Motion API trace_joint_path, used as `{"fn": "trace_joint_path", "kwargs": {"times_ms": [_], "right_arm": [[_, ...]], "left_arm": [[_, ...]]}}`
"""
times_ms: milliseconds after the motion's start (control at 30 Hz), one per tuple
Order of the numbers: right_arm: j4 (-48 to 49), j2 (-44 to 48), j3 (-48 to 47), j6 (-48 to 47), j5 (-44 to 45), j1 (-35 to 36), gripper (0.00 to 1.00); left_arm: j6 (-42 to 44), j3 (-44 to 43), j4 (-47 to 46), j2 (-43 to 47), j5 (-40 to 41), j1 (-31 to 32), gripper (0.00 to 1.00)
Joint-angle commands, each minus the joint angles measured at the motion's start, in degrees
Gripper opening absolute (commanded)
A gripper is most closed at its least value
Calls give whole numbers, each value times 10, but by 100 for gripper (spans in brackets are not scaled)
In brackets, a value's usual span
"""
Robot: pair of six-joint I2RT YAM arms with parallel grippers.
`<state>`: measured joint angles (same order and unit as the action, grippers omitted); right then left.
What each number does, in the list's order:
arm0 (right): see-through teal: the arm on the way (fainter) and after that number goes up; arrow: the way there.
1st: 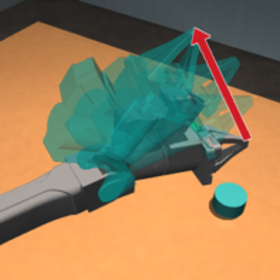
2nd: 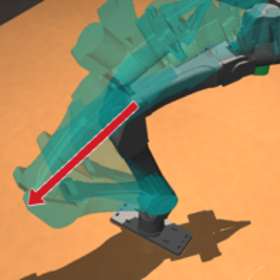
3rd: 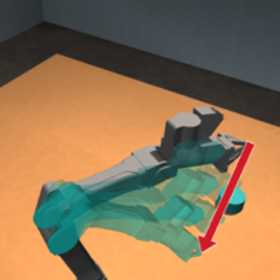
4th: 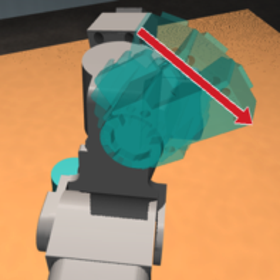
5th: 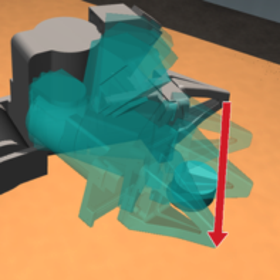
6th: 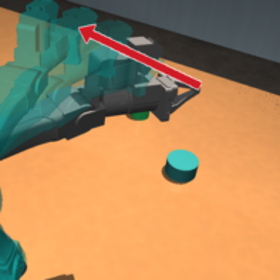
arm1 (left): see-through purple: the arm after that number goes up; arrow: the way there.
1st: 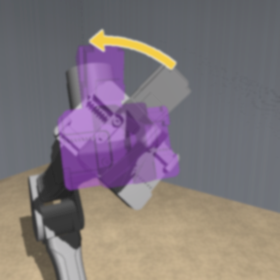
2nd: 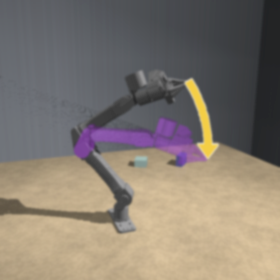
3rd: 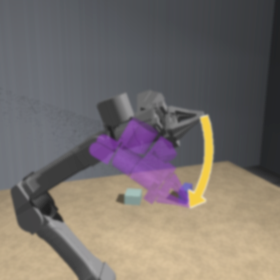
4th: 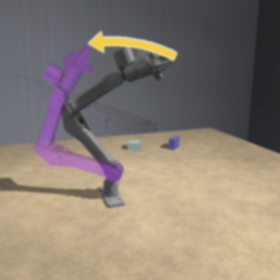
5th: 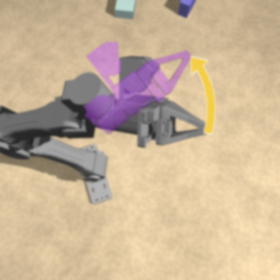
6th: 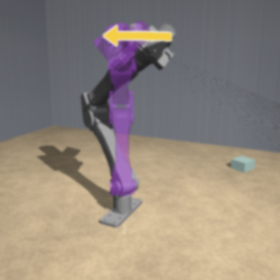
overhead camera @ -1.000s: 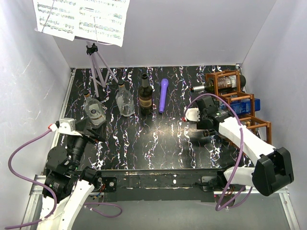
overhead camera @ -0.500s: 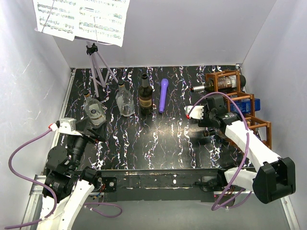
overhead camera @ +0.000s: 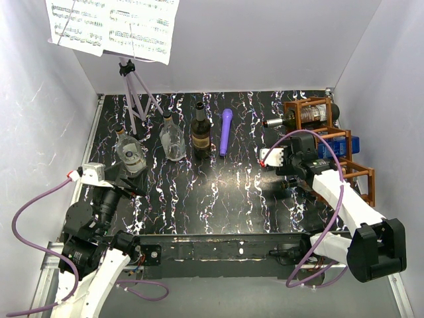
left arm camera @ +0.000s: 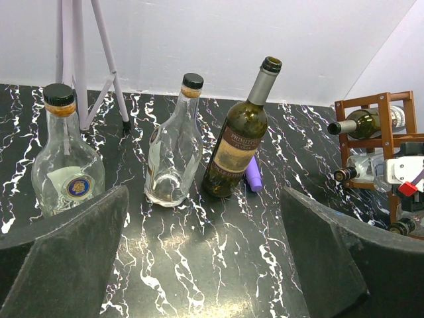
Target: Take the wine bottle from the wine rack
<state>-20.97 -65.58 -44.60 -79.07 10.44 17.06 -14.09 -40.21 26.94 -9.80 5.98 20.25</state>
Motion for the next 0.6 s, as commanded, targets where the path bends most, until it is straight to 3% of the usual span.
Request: {"fn": "trace_joint_path", "kwargs": {"times_ms": [0,333,567], "right_arm": [[29,11,0,-40,-31,-6,77],[8,40,16,-54,-61,-4,61],[-12,50,17,-58,-54,8,58]], "left_arm": [[5,-4,-5,-7,-1,0,98],[6,-3,-7,-6,-1,0,98],[5,-3,-7,-2,-2,-1,98]]}}
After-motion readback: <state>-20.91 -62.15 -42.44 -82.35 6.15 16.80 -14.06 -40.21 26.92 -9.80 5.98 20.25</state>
